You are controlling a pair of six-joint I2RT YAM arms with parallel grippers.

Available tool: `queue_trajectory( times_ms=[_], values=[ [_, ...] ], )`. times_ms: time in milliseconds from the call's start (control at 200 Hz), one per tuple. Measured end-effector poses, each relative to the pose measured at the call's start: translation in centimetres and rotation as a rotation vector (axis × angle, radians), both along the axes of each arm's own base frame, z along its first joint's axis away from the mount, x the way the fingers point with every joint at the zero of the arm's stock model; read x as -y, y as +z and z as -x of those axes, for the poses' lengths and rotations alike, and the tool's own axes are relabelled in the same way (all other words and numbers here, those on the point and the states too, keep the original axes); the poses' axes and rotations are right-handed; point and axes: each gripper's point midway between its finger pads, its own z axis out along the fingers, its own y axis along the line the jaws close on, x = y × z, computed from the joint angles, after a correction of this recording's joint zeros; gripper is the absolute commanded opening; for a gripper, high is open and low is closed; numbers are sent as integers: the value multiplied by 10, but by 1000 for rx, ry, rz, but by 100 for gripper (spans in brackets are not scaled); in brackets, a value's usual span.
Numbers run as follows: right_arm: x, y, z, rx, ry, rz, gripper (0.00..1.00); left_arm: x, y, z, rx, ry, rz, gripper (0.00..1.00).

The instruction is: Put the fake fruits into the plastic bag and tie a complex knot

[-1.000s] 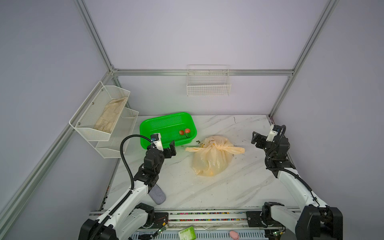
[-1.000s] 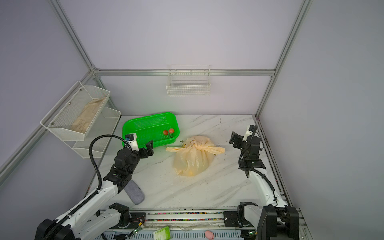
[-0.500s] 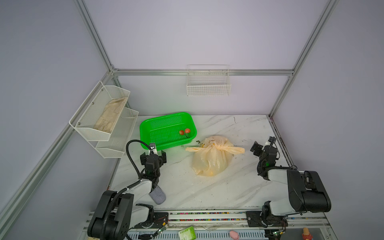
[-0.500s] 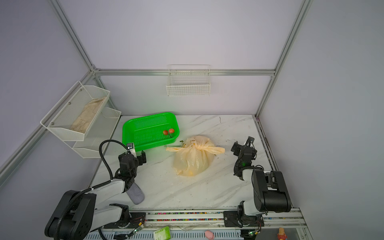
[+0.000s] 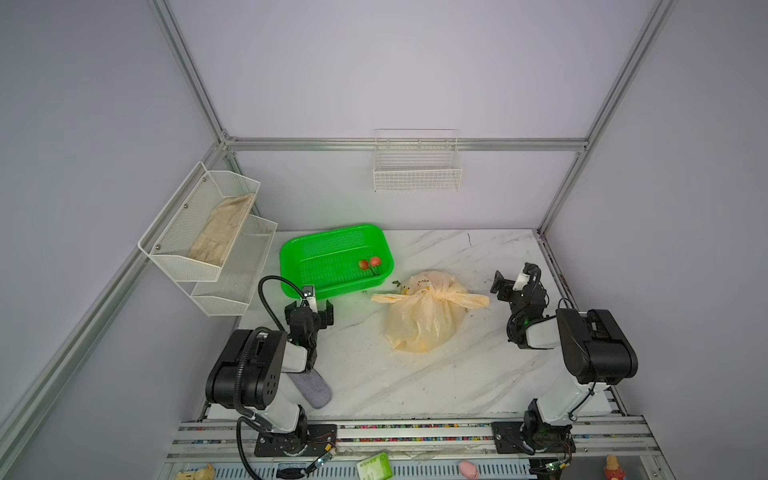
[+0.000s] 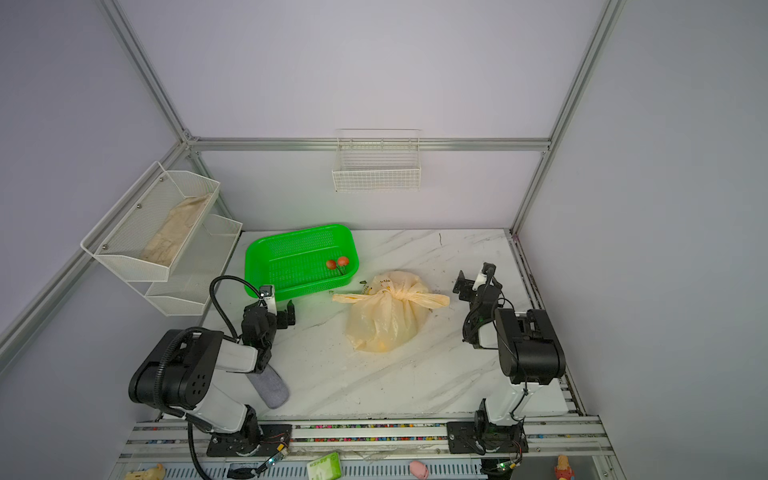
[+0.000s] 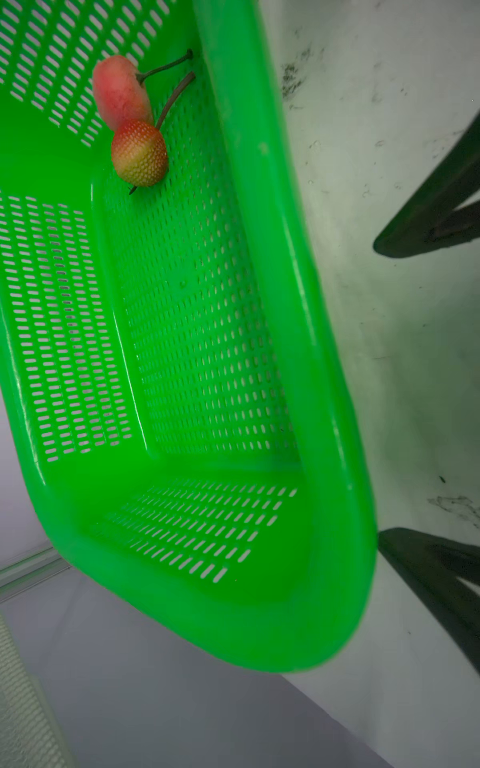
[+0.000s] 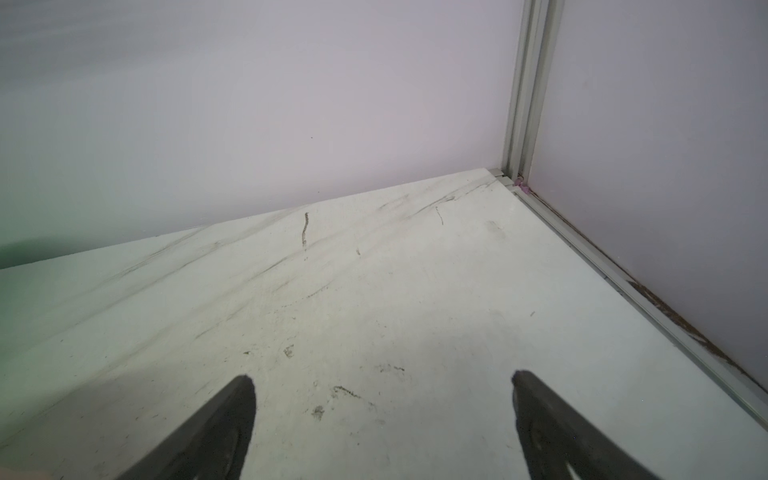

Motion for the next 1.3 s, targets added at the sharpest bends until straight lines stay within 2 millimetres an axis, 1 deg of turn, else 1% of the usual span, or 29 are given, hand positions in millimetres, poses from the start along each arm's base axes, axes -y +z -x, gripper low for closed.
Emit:
queue_trajectory(
  times_ms=[85, 185, 275, 320, 595, 1300],
  values=[
    [-7, 5, 0, 21, 31, 11, 97, -3, 0, -1, -2, 8, 1, 100],
    [-12, 6, 5, 51, 48, 19, 97, -3, 0, -1, -1, 9, 5, 100],
    [-14, -5, 9, 33, 57, 25, 97, -3, 0, -1, 0, 10, 8, 100],
    [-16, -7, 9, 33, 61, 29, 97, -3, 0, -1, 0, 10, 8, 100],
    [-17, -4, 8, 49, 62, 38, 97, -3, 1, -1, 1, 10, 8, 100],
    [-21, -4, 9, 47, 55, 60, 97, -2, 1, -1, 1, 4, 10, 100]
  ],
)
